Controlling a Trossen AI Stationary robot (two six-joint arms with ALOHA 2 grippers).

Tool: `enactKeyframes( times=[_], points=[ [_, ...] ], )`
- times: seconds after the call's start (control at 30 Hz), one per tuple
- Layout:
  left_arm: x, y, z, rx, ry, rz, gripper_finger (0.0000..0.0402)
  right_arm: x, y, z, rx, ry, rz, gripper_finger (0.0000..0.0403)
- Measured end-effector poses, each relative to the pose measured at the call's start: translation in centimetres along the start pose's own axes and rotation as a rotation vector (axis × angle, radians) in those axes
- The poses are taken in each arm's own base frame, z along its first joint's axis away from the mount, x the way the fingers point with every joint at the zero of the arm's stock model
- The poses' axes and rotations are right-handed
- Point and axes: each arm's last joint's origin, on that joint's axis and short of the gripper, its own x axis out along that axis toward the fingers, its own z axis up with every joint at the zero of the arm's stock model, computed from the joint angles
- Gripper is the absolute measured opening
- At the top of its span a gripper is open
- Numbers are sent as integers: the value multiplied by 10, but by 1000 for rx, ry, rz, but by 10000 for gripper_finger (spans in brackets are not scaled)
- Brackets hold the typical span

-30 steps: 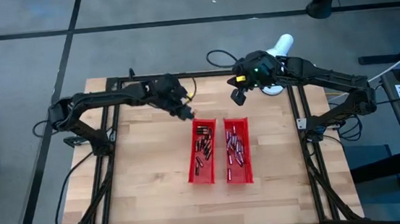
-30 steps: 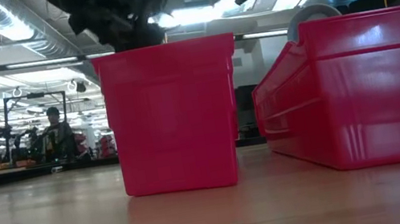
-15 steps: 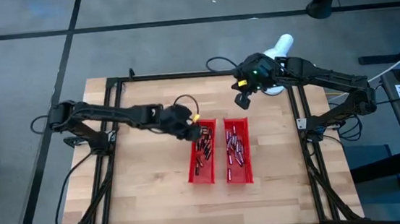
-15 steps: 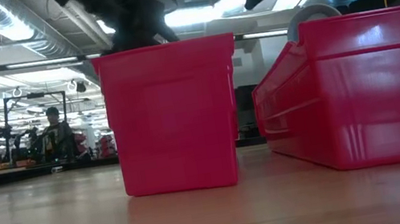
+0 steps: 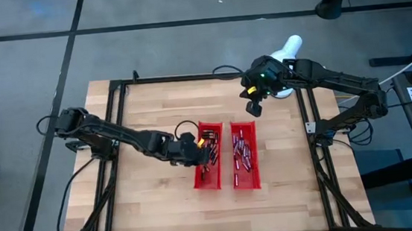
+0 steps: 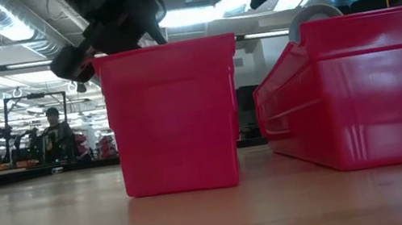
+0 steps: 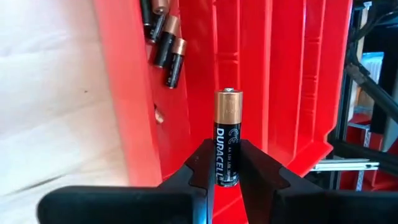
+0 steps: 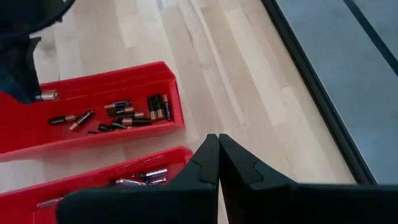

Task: Sort batteries
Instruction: Put the black battery into the left red bin, then put the silver battery into the right red bin

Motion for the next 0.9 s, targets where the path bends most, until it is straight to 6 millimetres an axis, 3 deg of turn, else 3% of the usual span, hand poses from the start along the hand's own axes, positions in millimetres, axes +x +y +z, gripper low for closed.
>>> enactKeyframes(
  times=[0.3,0.63,0.77,0.9],
  points=[
    [0,-1,-1,10,-1,-9,63,0,0,2,-25,-20,11,5],
    [-7,-4,10,159,16,-31,163,0,0,7,-40,-68,11,5],
    [-48,-13,37,292,-82,-76,178,-1,0,9,-17,-99,12,5],
    [-106,7,83,302,-248,109,180,-1,0,12,53,-127,16,5]
  ],
)
